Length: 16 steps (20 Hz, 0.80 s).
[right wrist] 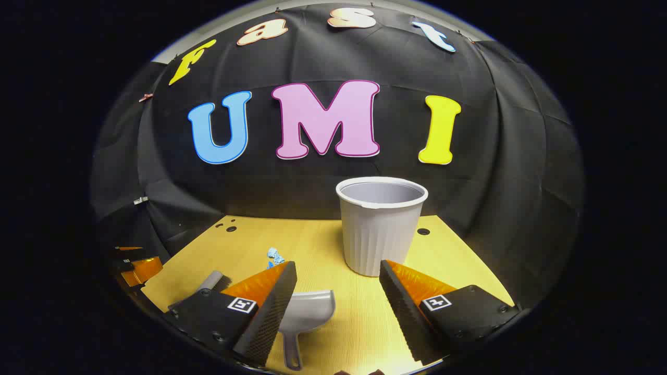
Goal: Pick up the small broom and dustpan from the desktop, sweep the trash into the dustpan with the broom, and then empty the trash into the garbage bin.
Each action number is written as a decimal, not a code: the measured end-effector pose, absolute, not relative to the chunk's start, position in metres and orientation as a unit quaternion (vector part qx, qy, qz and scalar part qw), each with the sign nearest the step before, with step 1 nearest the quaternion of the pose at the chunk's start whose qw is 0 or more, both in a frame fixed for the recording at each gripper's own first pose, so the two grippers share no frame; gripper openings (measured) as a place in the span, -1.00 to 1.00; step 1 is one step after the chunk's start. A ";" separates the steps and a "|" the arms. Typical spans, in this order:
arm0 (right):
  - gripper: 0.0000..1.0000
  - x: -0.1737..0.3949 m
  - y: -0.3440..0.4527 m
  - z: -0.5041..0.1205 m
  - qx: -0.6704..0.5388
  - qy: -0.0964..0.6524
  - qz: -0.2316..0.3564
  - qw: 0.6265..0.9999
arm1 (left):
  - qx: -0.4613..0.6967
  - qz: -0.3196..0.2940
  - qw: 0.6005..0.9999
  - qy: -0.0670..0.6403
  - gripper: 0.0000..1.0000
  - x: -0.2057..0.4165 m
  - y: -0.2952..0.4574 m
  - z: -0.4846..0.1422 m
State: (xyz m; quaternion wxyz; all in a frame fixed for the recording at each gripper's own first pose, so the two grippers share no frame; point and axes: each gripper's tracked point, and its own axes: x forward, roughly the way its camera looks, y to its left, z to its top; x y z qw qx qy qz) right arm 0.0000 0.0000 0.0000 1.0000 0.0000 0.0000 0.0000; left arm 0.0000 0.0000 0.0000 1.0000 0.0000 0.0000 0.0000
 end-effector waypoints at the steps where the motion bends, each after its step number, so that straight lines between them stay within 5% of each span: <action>1: 0.98 0.001 0.000 0.000 -0.001 0.001 0.000 1.000 | -0.001 0.000 1.000 0.002 0.94 0.002 0.001 -0.002; 9: 0.98 0.004 0.005 -0.006 -0.010 0.012 0.009 1.000 | -0.005 0.003 1.000 0.014 0.94 0.006 0.006 -0.007; 16: 0.99 0.008 0.009 -0.016 -0.016 0.033 0.020 0.999 | -0.068 0.032 0.993 0.093 0.96 0.020 0.033 -0.042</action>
